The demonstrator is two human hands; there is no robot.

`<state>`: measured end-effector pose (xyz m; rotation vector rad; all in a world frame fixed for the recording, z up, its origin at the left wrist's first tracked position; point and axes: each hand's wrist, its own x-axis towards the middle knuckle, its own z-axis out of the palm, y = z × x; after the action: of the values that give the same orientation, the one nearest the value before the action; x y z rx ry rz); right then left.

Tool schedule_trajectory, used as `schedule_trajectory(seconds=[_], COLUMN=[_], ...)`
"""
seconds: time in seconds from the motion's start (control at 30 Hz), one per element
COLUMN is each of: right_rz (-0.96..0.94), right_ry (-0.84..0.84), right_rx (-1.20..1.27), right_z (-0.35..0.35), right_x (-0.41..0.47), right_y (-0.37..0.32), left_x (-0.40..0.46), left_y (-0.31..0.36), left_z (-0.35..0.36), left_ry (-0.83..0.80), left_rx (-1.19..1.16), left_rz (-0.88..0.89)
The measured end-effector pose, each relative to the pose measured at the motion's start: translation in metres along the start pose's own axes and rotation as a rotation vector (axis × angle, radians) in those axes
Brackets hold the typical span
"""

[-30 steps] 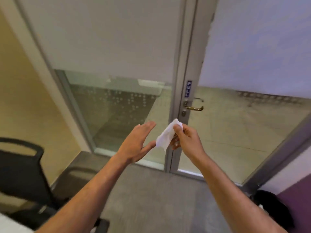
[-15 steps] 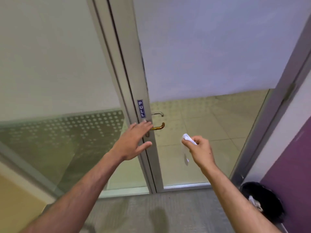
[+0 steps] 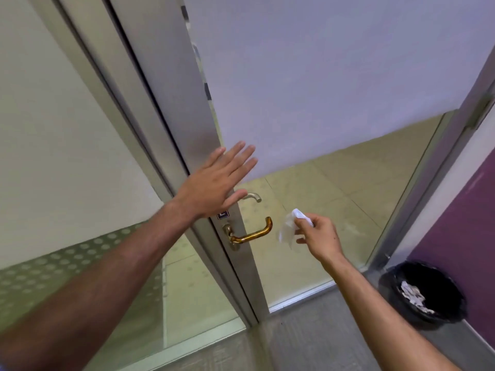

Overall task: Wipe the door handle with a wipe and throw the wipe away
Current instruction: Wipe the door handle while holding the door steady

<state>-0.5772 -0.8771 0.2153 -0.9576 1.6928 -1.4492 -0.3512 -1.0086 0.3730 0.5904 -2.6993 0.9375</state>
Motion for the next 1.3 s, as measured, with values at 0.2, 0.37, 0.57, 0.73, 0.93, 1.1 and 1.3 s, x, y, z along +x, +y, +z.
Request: schedule_trajectory(seconds=[0.2, 0.37, 0.57, 0.73, 0.93, 1.1, 1.3], right_rz=[-0.177, -0.204, -0.018, -0.046, -0.015, -0.080, 0.029], right_ry=[0.139, -0.072, -0.447, -0.364, -0.219, -0.063, -0.068], right_rx=[-0.324, -0.552, -0.677, -0.674, -0.557, -0.458, -0.498], right_z=[0.041, 0.068, 0.073, 0.068, 0.070, 0.073, 0.065], right_x=[0.045, 0.072, 0.084, 0.098, 0.091, 0.063, 0.072], right_y=[-0.001, 0.001, -0.004, -0.013, 0.001, 0.019, 0.011], left_x=[0.019, 0.018, 0.020, 0.021, 0.022, 0.022, 0.021], left_y=[-0.039, -0.046, -0.046, -0.045, -0.046, -0.044, -0.045], left_z=[0.031, 0.050, 0.051, 0.050, 0.051, 0.051, 0.049], left_ry=[0.047, 0.047, 0.051, 0.055, 0.060, 0.046, 0.035], left_rx=[0.263, 0.351, 0.351, 0.324, 0.318, 0.329, 0.312], left_rz=[0.073, 0.123, 0.137, 0.135, 0.140, 0.145, 0.149])
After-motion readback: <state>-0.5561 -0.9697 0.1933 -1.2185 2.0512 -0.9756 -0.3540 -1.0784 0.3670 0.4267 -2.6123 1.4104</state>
